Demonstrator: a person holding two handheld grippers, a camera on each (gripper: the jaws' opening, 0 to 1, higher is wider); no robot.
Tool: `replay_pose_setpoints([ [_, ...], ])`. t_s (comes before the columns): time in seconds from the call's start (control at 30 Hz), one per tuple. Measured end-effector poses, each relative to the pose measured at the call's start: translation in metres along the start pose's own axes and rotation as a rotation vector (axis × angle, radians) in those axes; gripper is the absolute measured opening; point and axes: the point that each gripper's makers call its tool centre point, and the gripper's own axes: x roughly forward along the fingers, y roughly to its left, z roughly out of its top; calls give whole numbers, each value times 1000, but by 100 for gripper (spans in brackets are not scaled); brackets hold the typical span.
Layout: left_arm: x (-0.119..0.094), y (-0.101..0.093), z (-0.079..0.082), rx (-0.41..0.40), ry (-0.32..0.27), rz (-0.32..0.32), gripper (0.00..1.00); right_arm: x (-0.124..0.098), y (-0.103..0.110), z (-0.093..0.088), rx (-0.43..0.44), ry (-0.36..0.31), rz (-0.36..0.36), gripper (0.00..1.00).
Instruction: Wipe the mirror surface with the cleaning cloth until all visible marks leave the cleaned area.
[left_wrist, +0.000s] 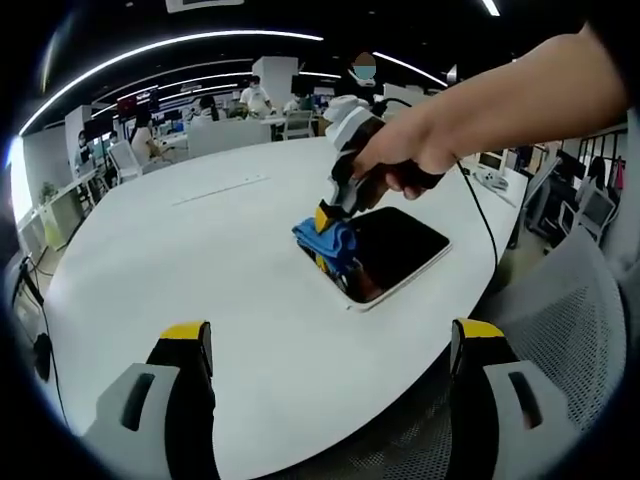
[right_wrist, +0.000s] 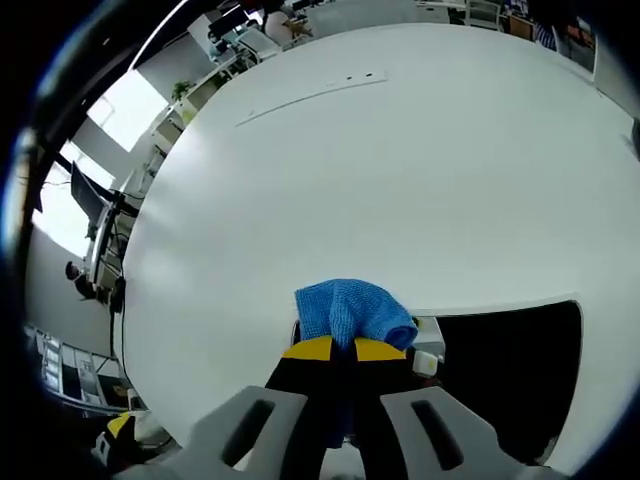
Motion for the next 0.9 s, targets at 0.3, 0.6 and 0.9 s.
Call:
replay_pose_setpoints([
  [0.3,-1,2,-1,-7,5,5,99,0,2,-2,-6,-16,0,0],
  [0.6,-1,0,-1,-6,2,4,99,-7,4,-18,16,-13,15,0],
  [0.9,0,0,-3,-10,5,2,99,-10,6,-29,15,-15,27,0],
])
